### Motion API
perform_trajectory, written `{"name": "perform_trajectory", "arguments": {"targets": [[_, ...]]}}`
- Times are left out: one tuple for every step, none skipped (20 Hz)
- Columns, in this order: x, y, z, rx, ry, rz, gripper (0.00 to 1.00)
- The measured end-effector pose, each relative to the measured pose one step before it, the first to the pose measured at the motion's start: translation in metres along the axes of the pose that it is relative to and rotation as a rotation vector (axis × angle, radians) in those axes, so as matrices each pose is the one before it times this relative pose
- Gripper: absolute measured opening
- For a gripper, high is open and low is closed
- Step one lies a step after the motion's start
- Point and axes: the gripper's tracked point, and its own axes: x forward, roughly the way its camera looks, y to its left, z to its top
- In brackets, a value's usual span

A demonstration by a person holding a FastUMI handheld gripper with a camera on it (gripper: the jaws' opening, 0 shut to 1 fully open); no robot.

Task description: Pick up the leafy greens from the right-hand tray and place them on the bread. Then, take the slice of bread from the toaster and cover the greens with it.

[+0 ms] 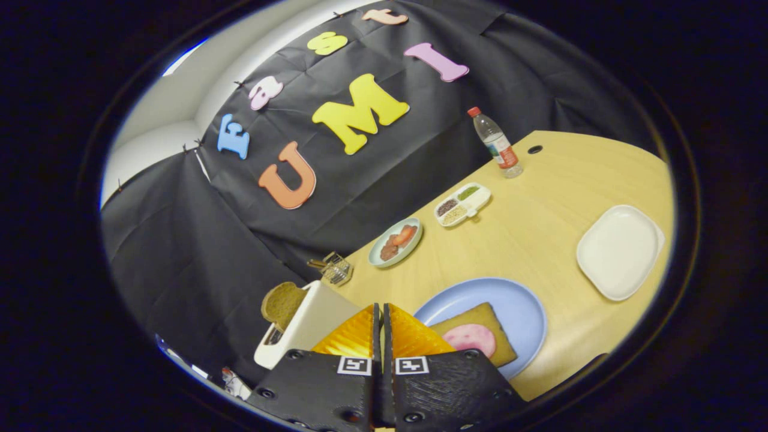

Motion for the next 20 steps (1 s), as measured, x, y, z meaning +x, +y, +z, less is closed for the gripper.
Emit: {"name": "perform_trajectory", "arguments": {"targets": [[0.00113, -0.00918, -0.00214, -0.03692, 0.00833, -0.01778, 0.00], [0.00063, -0.00910, -0.00131, -0.03534, 0.00348, -0.02011, 0.00], [0.00071, -0.00973, -0.00105, -0.02524, 0.00058, -0.01874, 0.00], [0.00018, -0.00785, -0.00070, -0.01450, -0.00188, -0.01287, 0.00], [0.00231, -0.00816, -0.00186, -0.00876, 0.00412, -0.01039, 0.00], [0.00221, -0.00687, -0.00343, -0.00718, 0.01348, -0.01020, 0.00], [0.00020, -0.00553, -0.00495, -0.00804, 0.01152, -0.00586, 0.00], [0.00120, -0.00762, -0.00208, -0.01546, 0.00787, -0.01206, 0.00], [0.00104, -0.00492, -0.00020, -0.01820, 0.00434, -0.01066, 0.00], [-0.00014, -0.00587, -0.00100, -0.01669, 0.00250, -0.01271, 0.00], [-0.00001, -0.00302, -0.00017, -0.01663, -0.00045, -0.00540, 0.00], [-0.00192, -0.00447, -0.00097, -0.01926, 0.00448, -0.01990, 0.00], [0.00392, -0.00378, -0.00133, -0.01714, -0.00250, -0.00954, 0.08], [-0.00183, -0.00278, 0.00049, -0.01483, -0.00273, -0.00926, 0.12], [-0.00039, -0.00270, 0.00135, -0.01219, -0.00486, -0.00825, 0.22], [-0.00181, -0.00196, 0.00097, -0.01132, -0.00687, -0.00950, 0.30], [-0.00114, -0.00231, 0.00157, -0.01022, -0.00523, -0.00846, 0.39], [-0.00228, -0.00119, 0.00185, -0.00651, -0.00750, -0.00531, 0.44], [-0.00285, -0.00069, 0.00192, 0.00035, -0.00669, -0.00258, 0.54], [-0.00149, 0.00007, 0.00279, 0.00217, -0.00758, 0.00059, 0.59]]}}
